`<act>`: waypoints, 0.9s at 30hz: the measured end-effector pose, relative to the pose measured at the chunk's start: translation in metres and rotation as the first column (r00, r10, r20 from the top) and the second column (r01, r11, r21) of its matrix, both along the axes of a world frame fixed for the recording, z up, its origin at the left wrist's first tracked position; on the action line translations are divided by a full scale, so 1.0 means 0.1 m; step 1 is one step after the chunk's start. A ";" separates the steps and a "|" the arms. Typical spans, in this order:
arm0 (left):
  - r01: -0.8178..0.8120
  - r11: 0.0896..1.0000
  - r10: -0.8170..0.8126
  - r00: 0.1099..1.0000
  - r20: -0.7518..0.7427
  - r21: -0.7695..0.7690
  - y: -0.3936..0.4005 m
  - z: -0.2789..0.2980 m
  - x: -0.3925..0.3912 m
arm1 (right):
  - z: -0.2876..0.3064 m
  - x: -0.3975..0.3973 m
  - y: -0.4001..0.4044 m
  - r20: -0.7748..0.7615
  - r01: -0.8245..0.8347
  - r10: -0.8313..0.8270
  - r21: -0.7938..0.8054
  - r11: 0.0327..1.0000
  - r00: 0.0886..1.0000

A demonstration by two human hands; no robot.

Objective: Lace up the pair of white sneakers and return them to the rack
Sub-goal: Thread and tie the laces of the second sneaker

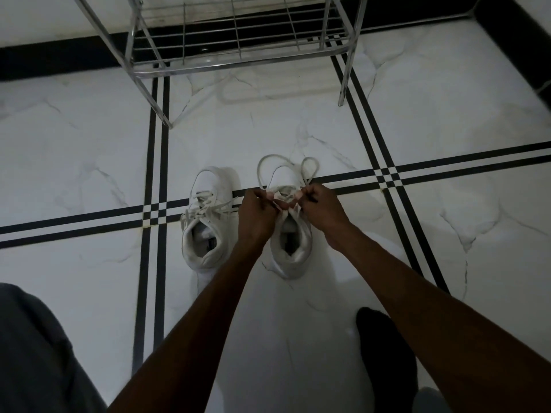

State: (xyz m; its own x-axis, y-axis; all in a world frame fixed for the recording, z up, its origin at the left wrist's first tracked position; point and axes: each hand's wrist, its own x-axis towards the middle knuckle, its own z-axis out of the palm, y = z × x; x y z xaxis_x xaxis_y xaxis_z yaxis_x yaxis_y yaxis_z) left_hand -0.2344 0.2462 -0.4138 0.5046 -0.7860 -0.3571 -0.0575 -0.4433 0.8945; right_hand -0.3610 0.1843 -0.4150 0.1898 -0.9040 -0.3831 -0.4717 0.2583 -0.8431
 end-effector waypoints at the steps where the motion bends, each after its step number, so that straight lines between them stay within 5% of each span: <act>1: -0.012 1.000 0.012 0.994 -0.111 0.003 -0.01 0.03 0.03 | 0.04 0.01 -0.02 0.065 0.009 -0.011 0.039 0.999 0.998; 3: -0.030 0.999 0.020 0.970 -0.241 -0.035 -0.04 0.13 0.11 | 0.17 0.05 -0.06 0.187 0.012 -0.027 0.079 0.997 0.982; 6: -0.008 0.989 -0.020 0.982 -0.188 -0.148 -0.09 0.36 0.20 | 0.35 0.11 -0.13 0.260 -0.016 0.006 0.038 0.999 0.966; 9: 0.059 0.966 -0.082 0.993 -0.084 -0.253 -0.12 0.56 0.24 | 0.52 0.13 -0.17 0.128 -0.240 0.248 -0.076 0.968 0.960; 12: 0.165 0.942 -0.157 0.986 0.053 -0.292 -0.14 0.63 0.27 | 0.69 0.11 -0.22 -0.075 -0.620 0.615 -0.070 0.782 0.785; 14: 0.214 0.934 -0.206 0.977 0.057 -0.287 -0.13 0.61 0.30 | 0.78 0.10 -0.26 -0.100 -0.705 0.700 -0.033 0.708 0.707; 19: 0.376 0.913 -0.375 0.926 0.038 -0.160 -0.11 0.43 0.26 | 0.68 0.04 -0.32 -0.292 -0.679 0.624 -0.152 0.718 0.725; 27: 0.254 0.948 -0.270 0.961 -0.066 -0.193 -0.12 0.28 0.20 | 0.51 -0.03 -0.35 -0.391 -0.463 0.284 -0.516 0.721 0.876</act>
